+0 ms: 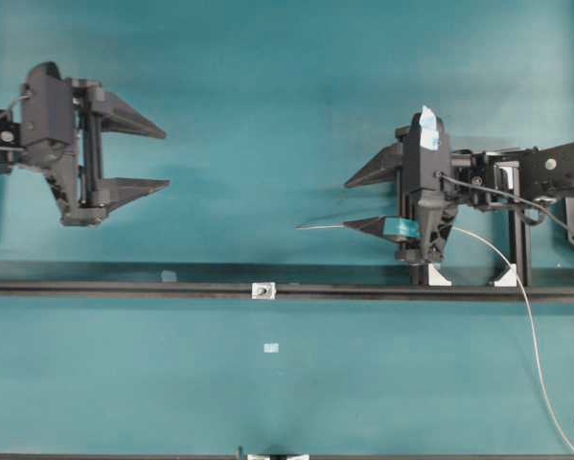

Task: Insert the wire through the hole in the metal fitting marked with a red label. (retake)
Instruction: 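Lower the right gripper and close it on the grey wire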

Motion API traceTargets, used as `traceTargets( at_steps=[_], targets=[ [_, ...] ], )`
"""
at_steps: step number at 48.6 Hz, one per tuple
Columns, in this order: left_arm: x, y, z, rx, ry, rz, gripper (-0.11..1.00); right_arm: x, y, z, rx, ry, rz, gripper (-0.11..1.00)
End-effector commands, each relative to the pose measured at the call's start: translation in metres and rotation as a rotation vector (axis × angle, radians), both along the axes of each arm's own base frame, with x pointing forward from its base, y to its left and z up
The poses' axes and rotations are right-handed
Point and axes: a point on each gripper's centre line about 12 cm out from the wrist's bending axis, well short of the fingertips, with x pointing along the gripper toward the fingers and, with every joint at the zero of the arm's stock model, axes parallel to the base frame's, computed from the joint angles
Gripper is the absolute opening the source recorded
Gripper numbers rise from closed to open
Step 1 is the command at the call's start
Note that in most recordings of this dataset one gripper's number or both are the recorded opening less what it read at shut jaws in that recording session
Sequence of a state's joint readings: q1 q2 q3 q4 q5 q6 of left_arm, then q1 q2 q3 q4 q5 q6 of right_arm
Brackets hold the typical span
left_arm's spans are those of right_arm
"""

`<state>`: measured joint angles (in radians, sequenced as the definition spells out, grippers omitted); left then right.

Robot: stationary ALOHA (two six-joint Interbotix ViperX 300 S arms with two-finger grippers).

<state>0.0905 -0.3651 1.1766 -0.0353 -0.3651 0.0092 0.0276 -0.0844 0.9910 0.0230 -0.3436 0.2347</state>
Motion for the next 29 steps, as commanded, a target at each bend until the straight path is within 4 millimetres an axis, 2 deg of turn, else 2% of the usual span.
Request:
traceTargets(
  at_steps=[1, 17, 29],
  targets=[
    [0.009, 0.002, 0.005, 0.001, -0.02, 0.004, 0.53, 0.008, 0.002, 0.008, -0.001, -0.048, 0.008, 0.73],
    [0.016, 0.002, 0.0, -0.001, 0.001, 0.004, 0.53, 0.02, 0.004, -0.011, -0.002, -0.017, 0.012, 0.73],
    [0.015, 0.002, -0.001, -0.001, 0.006, 0.004, 0.53, 0.026, 0.006, -0.017, -0.001, -0.005, 0.016, 0.73]
  ],
)
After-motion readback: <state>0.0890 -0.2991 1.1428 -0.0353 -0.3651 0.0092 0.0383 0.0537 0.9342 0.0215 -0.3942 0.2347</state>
